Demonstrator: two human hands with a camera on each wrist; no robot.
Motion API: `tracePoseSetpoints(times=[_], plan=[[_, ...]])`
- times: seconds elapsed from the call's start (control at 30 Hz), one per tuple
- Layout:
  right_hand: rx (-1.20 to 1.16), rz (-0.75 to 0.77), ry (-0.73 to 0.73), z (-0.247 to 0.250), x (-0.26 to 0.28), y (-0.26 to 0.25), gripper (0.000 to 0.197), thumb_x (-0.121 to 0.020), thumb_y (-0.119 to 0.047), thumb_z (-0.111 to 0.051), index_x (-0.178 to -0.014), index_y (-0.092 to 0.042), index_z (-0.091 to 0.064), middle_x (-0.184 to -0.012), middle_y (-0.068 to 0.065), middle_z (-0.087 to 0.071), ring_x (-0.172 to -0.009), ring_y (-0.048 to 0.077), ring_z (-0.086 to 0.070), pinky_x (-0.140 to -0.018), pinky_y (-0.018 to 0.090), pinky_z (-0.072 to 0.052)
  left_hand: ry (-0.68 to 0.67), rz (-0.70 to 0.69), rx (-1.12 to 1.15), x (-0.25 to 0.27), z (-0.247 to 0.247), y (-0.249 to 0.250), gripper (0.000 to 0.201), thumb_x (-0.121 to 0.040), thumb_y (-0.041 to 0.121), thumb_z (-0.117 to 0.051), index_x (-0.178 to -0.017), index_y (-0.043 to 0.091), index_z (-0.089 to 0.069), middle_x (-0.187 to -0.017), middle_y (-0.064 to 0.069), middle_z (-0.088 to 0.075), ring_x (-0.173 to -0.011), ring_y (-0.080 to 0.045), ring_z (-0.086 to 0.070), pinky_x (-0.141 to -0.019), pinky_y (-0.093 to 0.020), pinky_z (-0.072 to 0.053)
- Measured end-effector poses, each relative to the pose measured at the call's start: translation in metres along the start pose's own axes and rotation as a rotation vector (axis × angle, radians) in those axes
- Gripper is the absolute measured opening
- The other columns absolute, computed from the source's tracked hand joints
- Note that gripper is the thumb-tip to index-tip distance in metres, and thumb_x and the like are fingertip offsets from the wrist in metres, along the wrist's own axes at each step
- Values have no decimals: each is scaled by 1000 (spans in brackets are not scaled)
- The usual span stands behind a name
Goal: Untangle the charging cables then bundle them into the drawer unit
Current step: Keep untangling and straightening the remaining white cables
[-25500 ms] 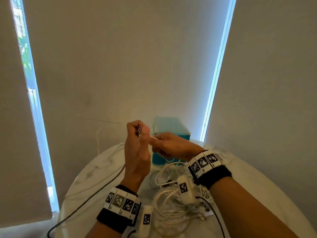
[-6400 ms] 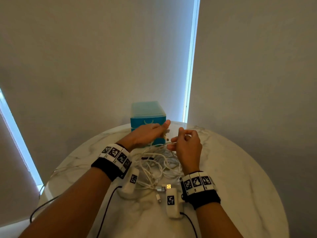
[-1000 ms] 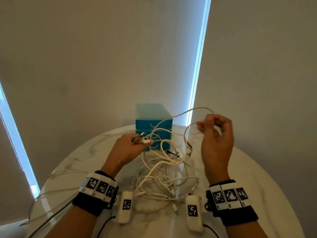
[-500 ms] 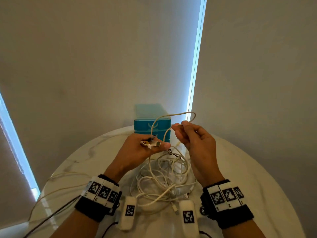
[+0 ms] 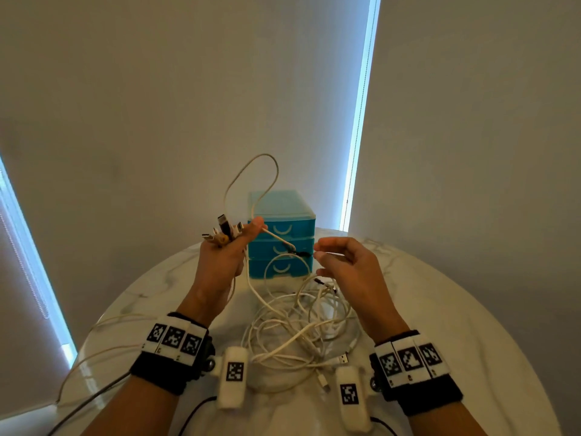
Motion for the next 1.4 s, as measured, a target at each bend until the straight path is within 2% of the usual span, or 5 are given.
tracePoseSetpoints(times=[0.2,0.4,0.67,0.87,1.4], plan=[[201,67,-9,-5,8,-4,10,-96,-8,-72,-91,-16,-76,-85,3,-77,-84,26,-74,-69,31,-60,17,3,-1,3,-1,0,35,-95,40,-80,-106,7,-83,-56,-2,-29,-49,-12,-22,-48,-27,-22],[650,101,-765,-64,52,-12,34,-88,-65,-76,-98,-33,-81,-87,-17,-74,-73,-2,-62,-70,19,-49,47,30,14,2,0,-2,45,-94,42,-80,-112,1,-79,-55,1,-30,-49,-12,-20,-45,-23,-22],[-40,172,94,4,12,-36,34,-110,-36,-59,-101,-11,-81,-87,11,-74,-66,17,-66,-63,24,-57,-115,66,-18,1,-7,-3,56,-93,58,-75,-118,7,-73,-70,3,-26,-58,-13,-16,-45,-25,-16],[-209,186,224,14,10,-34,35,-115,-28,-49,-108,-7,-76,-90,5,-74,-74,16,-71,-69,25,-60,-383,102,-333,19,-34,-12,52,-96,60,-73,-115,12,-79,-80,-2,-75,-67,-2,-60,-66,-19,-45],[-561,193,52,6,12,-44,25,-115,-17,-43,-102,-15,-65,-110,1,-73,-96,13,-72,-89,28,-59,-474,134,-537,20,-33,-17,15,-89,35,-87,-103,30,-87,-99,18,-83,-93,7,-74,-70,-3,-50]])
Point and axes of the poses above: each hand's wrist, its own x-axis away from the middle knuckle, its own z-axis out of the back of the hand, y = z × x, the point moved 6 cm from there along -x, towards the middle knuckle
